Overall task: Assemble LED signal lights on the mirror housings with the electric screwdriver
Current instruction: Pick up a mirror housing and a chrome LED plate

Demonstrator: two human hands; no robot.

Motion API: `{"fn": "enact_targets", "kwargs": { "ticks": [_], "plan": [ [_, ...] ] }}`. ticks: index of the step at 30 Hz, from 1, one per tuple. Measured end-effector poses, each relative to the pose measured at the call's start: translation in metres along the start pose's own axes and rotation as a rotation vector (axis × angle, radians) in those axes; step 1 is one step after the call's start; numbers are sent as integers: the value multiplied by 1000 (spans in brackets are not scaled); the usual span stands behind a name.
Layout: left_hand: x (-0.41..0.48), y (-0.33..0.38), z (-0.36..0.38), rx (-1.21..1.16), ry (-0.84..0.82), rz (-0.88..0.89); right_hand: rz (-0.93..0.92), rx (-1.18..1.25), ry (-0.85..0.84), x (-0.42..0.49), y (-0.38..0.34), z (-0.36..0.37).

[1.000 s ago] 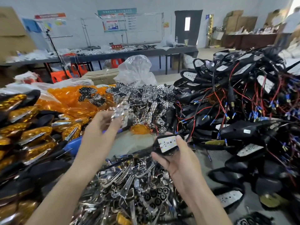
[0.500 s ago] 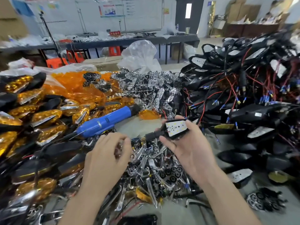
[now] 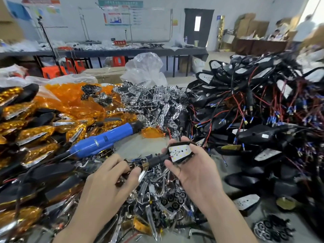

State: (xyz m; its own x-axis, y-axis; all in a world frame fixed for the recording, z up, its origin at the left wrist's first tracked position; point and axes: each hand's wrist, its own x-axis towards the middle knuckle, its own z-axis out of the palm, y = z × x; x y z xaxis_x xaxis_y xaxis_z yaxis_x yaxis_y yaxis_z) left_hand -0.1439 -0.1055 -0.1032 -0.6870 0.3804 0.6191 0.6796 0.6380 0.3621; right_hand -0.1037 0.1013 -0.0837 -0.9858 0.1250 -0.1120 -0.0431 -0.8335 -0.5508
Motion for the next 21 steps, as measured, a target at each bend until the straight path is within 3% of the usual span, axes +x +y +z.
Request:
{"fn": "enact_targets", "kwargs": {
  "ticks": [13,21],
  "plan": [
    [-1,-1,-3,-48,-39,-41,-17,-14,3,0,2,0],
    [-2,-3,-3,-59,-43,-74,-63,-37,-92,1,3,-6]
  ]
}}
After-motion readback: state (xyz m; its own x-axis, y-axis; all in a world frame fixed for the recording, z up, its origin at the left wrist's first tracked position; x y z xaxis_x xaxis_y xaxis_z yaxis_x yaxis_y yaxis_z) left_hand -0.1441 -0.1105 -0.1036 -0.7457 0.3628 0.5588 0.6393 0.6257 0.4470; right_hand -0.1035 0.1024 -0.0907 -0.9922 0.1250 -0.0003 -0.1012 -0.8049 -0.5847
